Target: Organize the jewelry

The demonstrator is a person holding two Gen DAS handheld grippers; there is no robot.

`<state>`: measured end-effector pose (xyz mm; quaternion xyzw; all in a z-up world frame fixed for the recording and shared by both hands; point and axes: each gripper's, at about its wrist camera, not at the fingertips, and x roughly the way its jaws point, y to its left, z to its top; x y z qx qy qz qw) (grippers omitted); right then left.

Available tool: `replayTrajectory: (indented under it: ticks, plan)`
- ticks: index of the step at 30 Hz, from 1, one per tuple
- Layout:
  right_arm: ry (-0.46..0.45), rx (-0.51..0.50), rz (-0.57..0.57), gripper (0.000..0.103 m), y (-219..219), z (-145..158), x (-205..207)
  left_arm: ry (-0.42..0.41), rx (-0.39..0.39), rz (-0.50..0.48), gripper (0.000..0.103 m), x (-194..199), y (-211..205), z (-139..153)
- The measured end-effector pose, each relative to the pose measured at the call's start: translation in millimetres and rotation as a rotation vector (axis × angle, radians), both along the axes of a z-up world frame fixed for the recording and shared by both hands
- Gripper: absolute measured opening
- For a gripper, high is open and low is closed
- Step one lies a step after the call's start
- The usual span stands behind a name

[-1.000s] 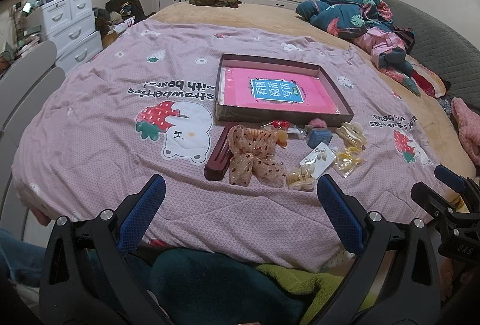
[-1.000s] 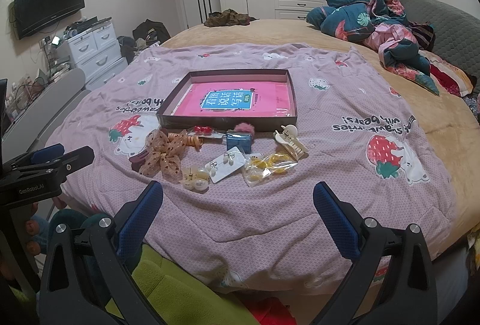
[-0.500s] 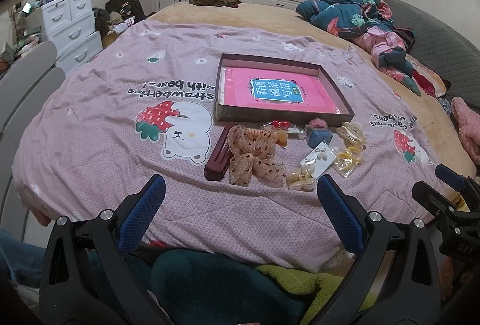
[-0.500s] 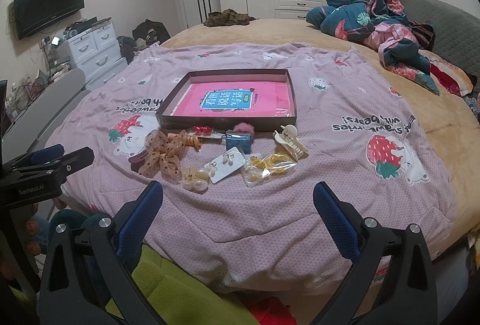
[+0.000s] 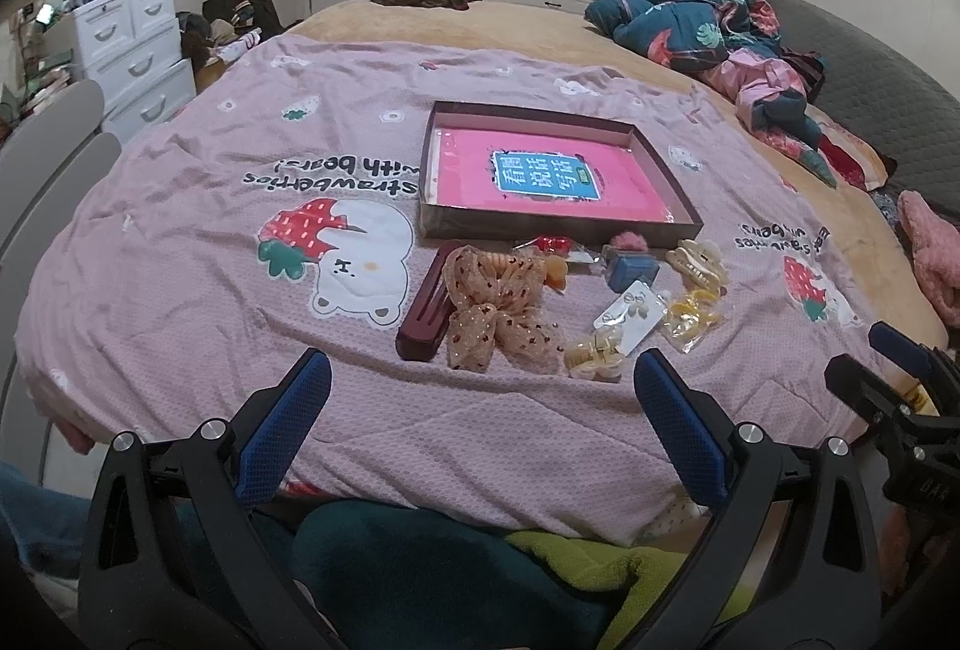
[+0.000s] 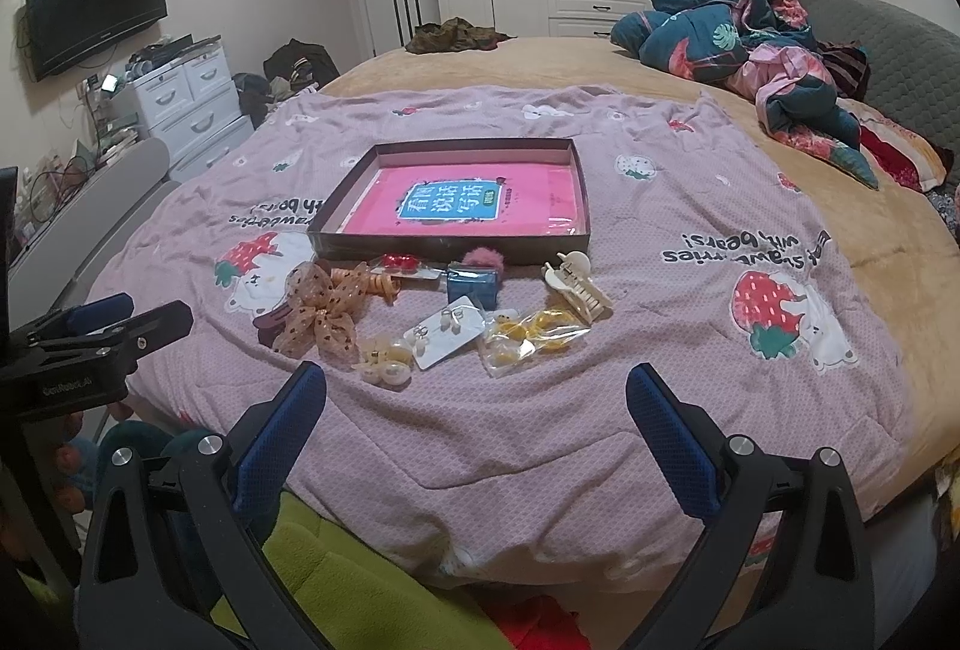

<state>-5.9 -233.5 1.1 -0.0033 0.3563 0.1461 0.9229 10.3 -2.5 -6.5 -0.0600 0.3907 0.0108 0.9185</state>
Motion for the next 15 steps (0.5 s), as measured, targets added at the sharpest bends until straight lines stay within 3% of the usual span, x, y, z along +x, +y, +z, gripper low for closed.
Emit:
replayTrajectory:
  ticks: [8,15]
  plan:
    - [0.017,0.002,-0.002,0.099,-9.2,-4.6,22.3,0.026,-0.02,0.042,0.095,7.5,20.6,-8.9]
    - [0.063,0.001,0.06,0.099,9.1,-20.7,46.0,0.046,-0.073,0.057,0.095,19.9,47.4,-18.8]
